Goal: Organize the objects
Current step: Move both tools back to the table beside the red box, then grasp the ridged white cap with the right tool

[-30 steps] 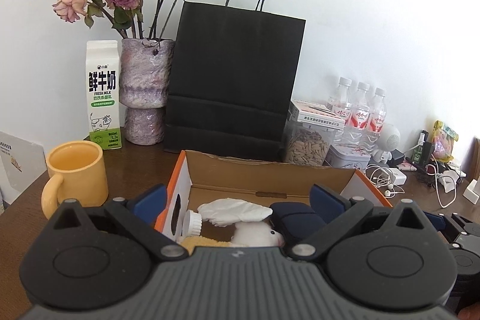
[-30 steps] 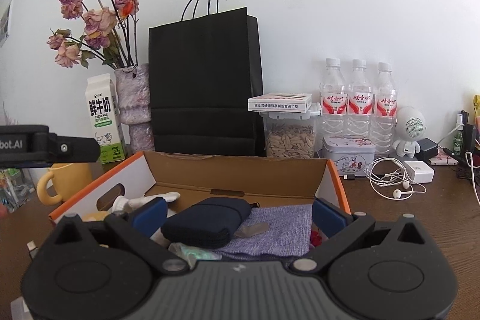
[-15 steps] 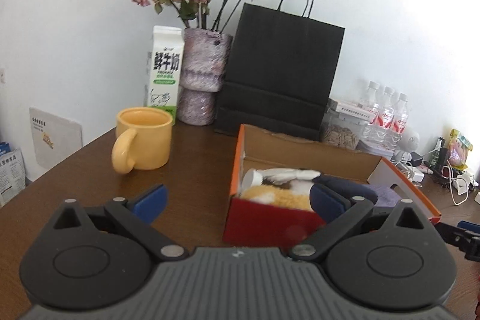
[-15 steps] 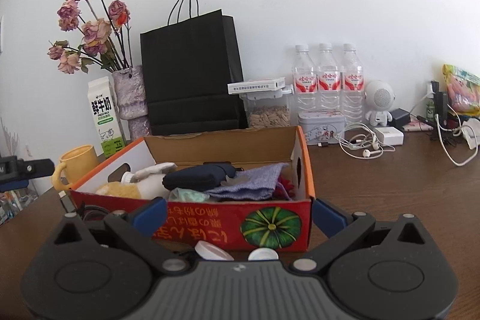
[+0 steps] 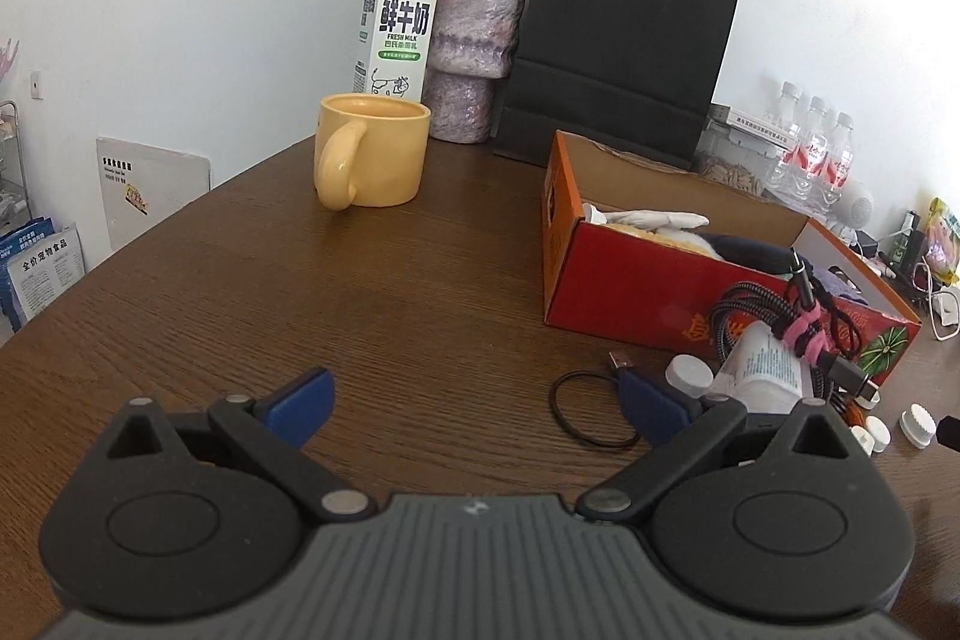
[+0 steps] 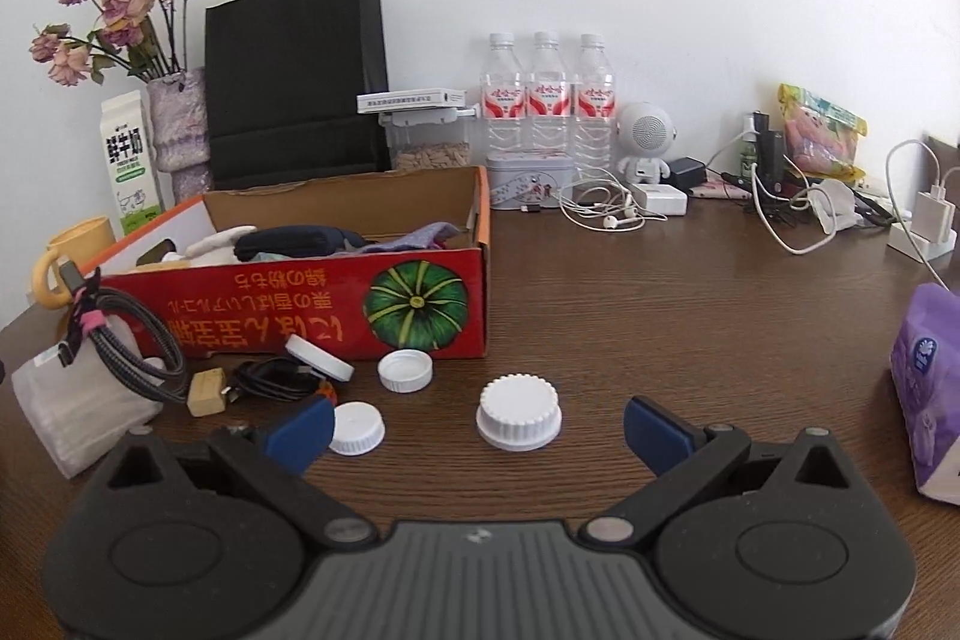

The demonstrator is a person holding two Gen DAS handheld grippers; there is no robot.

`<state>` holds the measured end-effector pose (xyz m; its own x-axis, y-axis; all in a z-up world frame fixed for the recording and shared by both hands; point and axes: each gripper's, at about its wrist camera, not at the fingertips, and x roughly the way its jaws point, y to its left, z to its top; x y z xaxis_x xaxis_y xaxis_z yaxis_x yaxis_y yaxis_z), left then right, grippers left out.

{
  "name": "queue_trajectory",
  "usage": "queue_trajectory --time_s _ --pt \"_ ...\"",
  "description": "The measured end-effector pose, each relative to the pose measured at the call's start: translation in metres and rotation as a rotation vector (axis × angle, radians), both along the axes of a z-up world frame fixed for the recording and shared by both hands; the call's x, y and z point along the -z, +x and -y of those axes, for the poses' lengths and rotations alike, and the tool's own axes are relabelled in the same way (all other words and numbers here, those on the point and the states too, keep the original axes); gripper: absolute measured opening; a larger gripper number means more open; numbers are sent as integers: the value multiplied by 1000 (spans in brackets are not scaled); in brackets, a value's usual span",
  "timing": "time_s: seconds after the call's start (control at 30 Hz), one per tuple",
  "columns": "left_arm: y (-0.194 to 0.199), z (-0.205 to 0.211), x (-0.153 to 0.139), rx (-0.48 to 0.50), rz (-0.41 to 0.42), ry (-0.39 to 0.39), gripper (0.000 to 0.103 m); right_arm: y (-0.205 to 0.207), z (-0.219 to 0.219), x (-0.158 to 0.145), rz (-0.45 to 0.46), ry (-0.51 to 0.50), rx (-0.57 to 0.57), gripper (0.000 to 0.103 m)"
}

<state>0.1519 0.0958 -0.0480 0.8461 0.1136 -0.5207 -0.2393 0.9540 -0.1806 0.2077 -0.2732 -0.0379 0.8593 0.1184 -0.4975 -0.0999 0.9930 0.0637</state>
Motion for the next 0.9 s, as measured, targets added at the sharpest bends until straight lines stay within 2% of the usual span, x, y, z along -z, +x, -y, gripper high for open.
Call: queue_trajectory --time_s 0.23,0.33,0.43,0.6,0.63,0.67,0.7,0.73,0.83,0.9 --pt "6 2 7 10 -45 1 103 27 0 13 -88 -29 44 95" --pt "7 1 9 8 -58 -8 103 41 5 17 -130 -8 75 85" --pt "8 0 10 8 -68 -13 103 52 8 19 -143 -2 97 86" --pt "11 0 12 8 -83 -17 103 64 3 21 -154 -49 119 84" --pt "11 0 13 7 -86 -18 103 64 3 21 -149 -46 108 81" --pt "12 0 13 7 -89 -21 103 62 3 20 -140 -42 100 69" --pt "12 0 14 7 -91 -24 103 61 4 19 -130 -33 91 49" --pt "12 -1 14 8 -93 -26 103 59 6 18 -119 -9 76 38" --pt "12 -1 14 9 -93 -30 103 51 15 17 -102 124 26 38" --pt "13 -1 14 10 -93 -32 103 39 14 14 -67 145 7 38"
